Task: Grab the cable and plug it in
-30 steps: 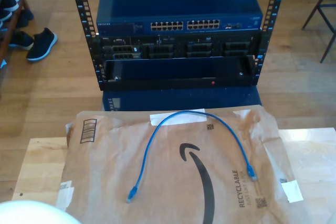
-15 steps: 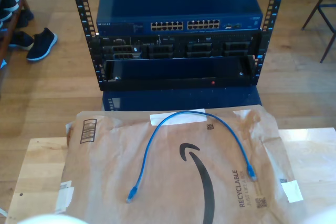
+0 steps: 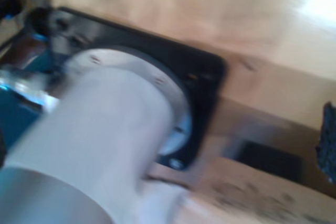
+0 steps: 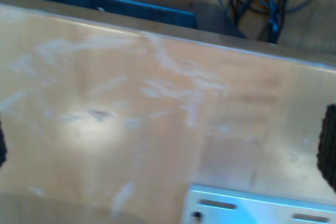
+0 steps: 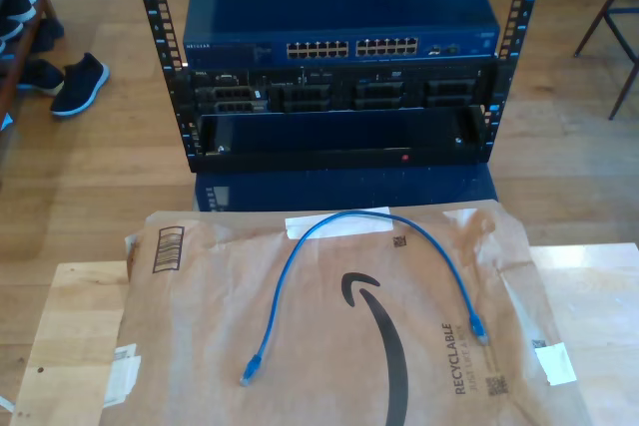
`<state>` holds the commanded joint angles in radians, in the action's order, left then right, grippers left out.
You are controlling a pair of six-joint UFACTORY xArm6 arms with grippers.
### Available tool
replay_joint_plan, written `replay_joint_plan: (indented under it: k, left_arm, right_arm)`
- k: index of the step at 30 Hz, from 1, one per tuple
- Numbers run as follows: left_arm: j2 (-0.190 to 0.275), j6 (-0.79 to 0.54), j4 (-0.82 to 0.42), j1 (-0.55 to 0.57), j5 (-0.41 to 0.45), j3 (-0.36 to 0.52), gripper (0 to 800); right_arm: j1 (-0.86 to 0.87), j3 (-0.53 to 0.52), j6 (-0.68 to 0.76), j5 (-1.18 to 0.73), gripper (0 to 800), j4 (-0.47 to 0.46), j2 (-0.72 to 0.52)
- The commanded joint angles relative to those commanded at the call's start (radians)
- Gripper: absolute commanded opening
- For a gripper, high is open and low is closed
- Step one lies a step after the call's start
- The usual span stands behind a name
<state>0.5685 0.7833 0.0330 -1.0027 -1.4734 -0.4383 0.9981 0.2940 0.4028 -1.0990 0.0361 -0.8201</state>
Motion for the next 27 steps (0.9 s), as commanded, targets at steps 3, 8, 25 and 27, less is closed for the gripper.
replay_joint_plan:
  k: [3, 8, 25, 27]
  left_arm:
    - [0.000, 0.064, 0.012, 0.109, 0.005, -0.026, 800]
    - [-0.008, 0.232, 0.044, 0.316, 0.009, -0.091, 800]
    - [-0.028, 0.384, 0.218, 0.555, 0.061, -0.098, 800]
    - [-0.025, 0.402, 0.218, 0.555, 0.057, -0.098, 800]
  right_arm:
    - [-0.221, 0.035, 0.186, 0.002, 798, 0.000, 0.002]
    - [-0.615, 0.078, 0.509, -0.002, 796, -0.002, 0.017]
    - [-1.574, 0.381, 1.059, 0.259, 794, -0.002, 0.545]
    - [-1.608, 0.411, 1.060, 0.316, 794, 0.000, 0.621]
